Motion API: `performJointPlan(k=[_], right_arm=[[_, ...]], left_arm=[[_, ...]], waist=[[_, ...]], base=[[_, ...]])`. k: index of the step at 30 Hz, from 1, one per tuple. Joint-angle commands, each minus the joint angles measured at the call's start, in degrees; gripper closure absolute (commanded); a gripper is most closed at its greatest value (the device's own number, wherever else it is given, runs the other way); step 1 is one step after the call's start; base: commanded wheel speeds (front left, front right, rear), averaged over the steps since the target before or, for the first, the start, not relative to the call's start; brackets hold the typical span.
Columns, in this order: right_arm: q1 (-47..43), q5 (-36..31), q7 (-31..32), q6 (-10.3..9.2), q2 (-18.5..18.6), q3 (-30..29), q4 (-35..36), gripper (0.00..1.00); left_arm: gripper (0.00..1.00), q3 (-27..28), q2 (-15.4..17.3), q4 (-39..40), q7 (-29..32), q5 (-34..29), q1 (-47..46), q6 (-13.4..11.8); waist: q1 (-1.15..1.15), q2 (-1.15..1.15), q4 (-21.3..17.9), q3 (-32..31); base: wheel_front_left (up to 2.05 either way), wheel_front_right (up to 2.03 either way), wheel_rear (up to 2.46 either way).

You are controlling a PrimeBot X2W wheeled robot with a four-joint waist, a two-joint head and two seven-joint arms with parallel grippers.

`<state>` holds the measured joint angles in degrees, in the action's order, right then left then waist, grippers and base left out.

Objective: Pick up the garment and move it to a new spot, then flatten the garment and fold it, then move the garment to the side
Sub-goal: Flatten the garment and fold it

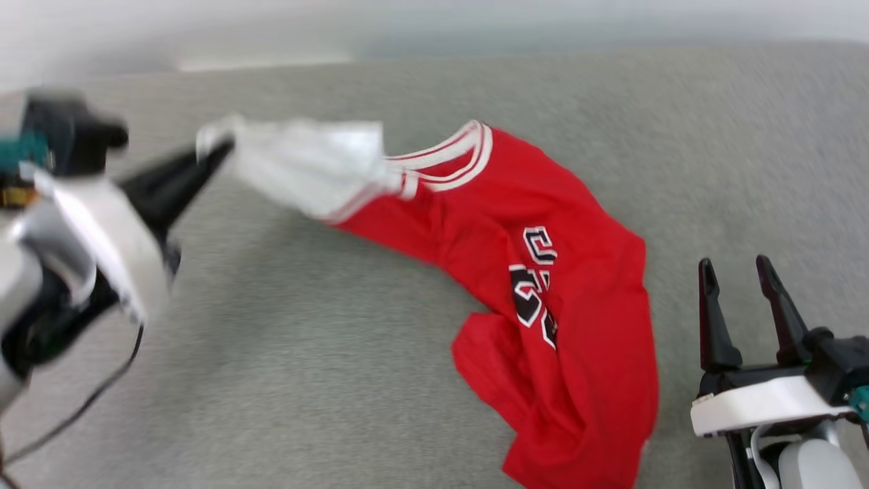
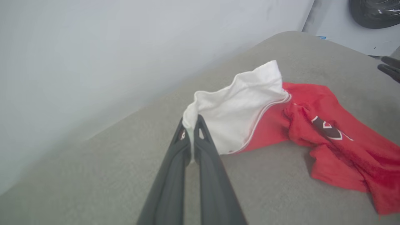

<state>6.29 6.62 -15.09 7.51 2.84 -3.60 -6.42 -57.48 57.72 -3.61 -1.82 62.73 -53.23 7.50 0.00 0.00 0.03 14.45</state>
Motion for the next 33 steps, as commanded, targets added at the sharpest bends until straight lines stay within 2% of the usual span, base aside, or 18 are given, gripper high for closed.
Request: performJointPlan(k=[1, 8, 13, 16, 17, 18, 19, 22, 24, 25, 31, 33], right_arm=[[-0.9, -0.4, -0.1, -0.04, 0.1, -0.1, -0.3, 0.00], [-1.8, -0.4, -0.1, -0.04, 0.1, 0.3, -1.8, 0.00], [-1.8, -0.7, -0.1, -0.04, 0.1, 0.8, -2.7, 0.00], [-2.0, -0.8, -0.1, -0.04, 0.1, 0.9, -3.1, 0.00], [-2.1, -0.9, -0.1, -0.04, 0.1, 0.9, -3.3, 0.00], [-2.2, -0.9, -0.1, -0.04, 0.1, 0.9, -3.4, 0.00], [-2.3, -0.9, -0.1, -0.04, 0.1, 0.9, -3.6, 0.00], [-2.7, -1.0, -0.1, -0.04, 0.1, 0.9, -3.8, 0.00], [-2.9, -0.9, -0.1, -0.04, 0.1, 1.1, -3.6, 0.00], [-3.1, -0.9, -0.1, -0.03, 0.1, 1.2, -3.5, 0.00], [-2.8, -2.7, 0.2, -0.03, 0.0, 2.6, -1.8, 0.00], [-1.3, -3.8, 2.7, -0.03, 0.1, 3.8, -0.9, 0.00]], left_arm=[[1.00, -0.6, 0.5, 0.0, -0.8, 0.4, 1.6, -0.1], [1.00, -6.9, 3.2, -4.7, -6.5, 1.9, 12.4, -0.1], [1.00, -11.0, 1.1, -12.1, -8.9, 3.5, 18.7, -0.1], [1.00, -13.1, -0.6, -15.5, -10.0, 2.5, 21.3, -0.1], [0.82, -13.5, -1.4, -16.4, -10.4, 2.1, 22.0, -0.1], [0.48, -13.8, -2.3, -17.3, -10.8, 1.9, 22.6, -0.1], [0.00, -13.8, -3.2, -18.2, -11.3, 1.8, 22.9, -0.1], [0.00, -12.3, -5.5, -20.5, -12.8, 2.2, 23.1, -0.1], [0.00, -9.6, -6.9, -21.7, -13.3, 0.9, 22.5, -0.7], [0.00, -6.6, -7.7, -21.0, -13.4, -0.3, 21.7, -1.3], [0.00, 18.0, -13.5, -11.2, -13.4, -8.9, 30.1, -7.6], [0.00, 24.8, -16.0, -7.2, -13.4, -12.3, 34.1, -9.8]], waist=[[0.00, 0.00, 3.2, -3.2], [0.00, 0.00, 5.0, -5.7], [0.00, 0.00, 5.0, -6.6], [0.00, 0.00, 4.8, -7.1], [0.00, 0.00, 4.8, -7.3], [0.00, 0.00, 4.8, -7.5], [0.00, 0.00, 4.9, -7.7], [0.00, 0.00, 5.2, -8.5], [0.00, 0.00, 5.6, -9.2], [0.00, 0.00, 5.8, -9.4], [0.00, 0.00, 7.6, -10.3], [0.00, 0.00, 8.4, -10.0]], base=[[0.00, 0.00, 0.00], [0.00, 0.00, 0.00], [0.00, 0.00, 0.00], [0.00, 0.00, 0.00], [0.00, 0.00, 0.00], [0.00, 0.00, 0.00], [0.00, 0.00, 0.00], [0.00, 0.00, 0.00], [0.00, 0.00, 0.00], [0.00, 0.00, 0.00], [0.00, 0.00, 0.00], [0.00, 0.00, 0.00]])
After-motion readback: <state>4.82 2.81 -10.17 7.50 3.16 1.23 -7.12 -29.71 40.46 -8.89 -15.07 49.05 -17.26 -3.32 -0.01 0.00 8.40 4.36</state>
